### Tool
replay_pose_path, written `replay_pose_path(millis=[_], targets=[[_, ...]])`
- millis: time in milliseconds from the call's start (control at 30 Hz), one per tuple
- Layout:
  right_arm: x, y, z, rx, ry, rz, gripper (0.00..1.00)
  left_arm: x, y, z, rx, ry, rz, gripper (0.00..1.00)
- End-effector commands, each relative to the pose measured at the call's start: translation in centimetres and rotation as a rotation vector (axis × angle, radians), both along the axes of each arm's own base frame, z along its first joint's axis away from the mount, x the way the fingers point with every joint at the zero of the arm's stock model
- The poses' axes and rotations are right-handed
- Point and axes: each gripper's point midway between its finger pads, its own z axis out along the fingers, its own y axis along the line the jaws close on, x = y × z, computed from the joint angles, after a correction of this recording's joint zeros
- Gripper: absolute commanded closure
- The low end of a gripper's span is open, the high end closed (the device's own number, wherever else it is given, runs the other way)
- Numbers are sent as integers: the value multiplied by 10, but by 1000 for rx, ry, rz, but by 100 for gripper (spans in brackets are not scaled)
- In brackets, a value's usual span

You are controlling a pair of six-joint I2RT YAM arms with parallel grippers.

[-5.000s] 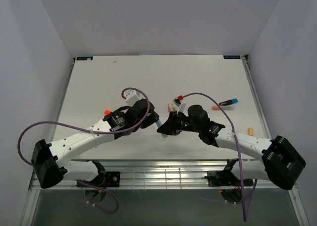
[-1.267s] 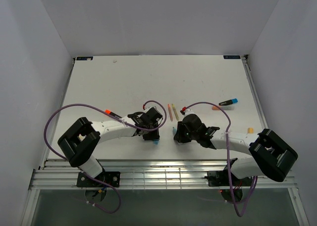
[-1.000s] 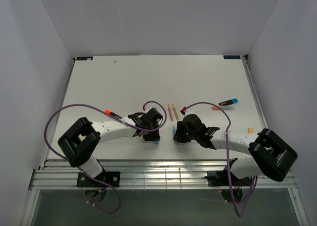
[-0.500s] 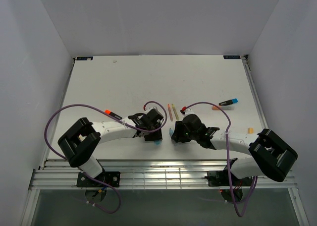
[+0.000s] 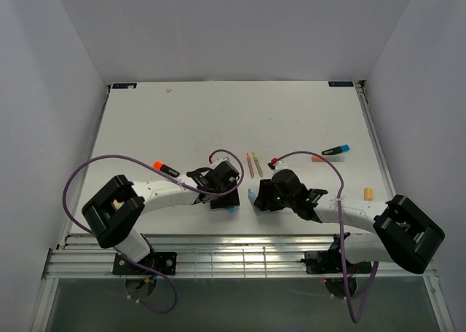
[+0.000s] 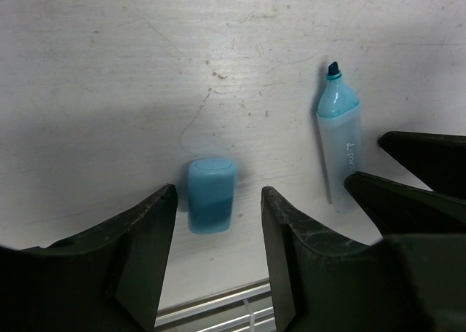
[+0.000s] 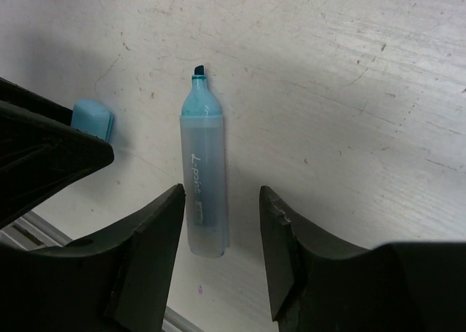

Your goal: Open the pen caps

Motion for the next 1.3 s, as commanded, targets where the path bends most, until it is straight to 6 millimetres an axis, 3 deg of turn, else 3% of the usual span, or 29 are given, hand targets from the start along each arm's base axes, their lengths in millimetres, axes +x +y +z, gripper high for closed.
replay_pose_path(millis=[0, 233, 333, 500, 733, 800, 833, 900, 1133, 1267], targets=[[-1, -5, 6, -7, -34, 23, 47, -5, 21, 0, 47, -15, 49, 38], [3, -1, 28, 20, -84, 48, 41, 6, 19, 28, 19, -81, 68, 32], [2, -2, 42, 38, -110, 48, 40, 14, 28, 44, 42, -131, 109, 29], [2, -14, 68, 35, -159, 29, 40, 48, 85, 63, 123, -136, 274, 28], [1, -26, 91, 28, -213, 14, 40, 109, 184, 92, 233, -137, 569, 27], [2, -27, 93, 27, -220, 12, 40, 124, 196, 105, 237, -157, 625, 26], [1, -28, 91, 21, -215, 14, 40, 131, 209, 102, 253, -140, 661, 26], [1, -30, 90, 11, -216, 14, 40, 140, 216, 105, 235, -130, 691, 26], [-1, -31, 90, 11, -216, 21, 40, 158, 261, 69, 269, -8, 833, 26], [0, -33, 94, 1, -230, 23, 40, 165, 274, 52, 269, 27, 869, 27]])
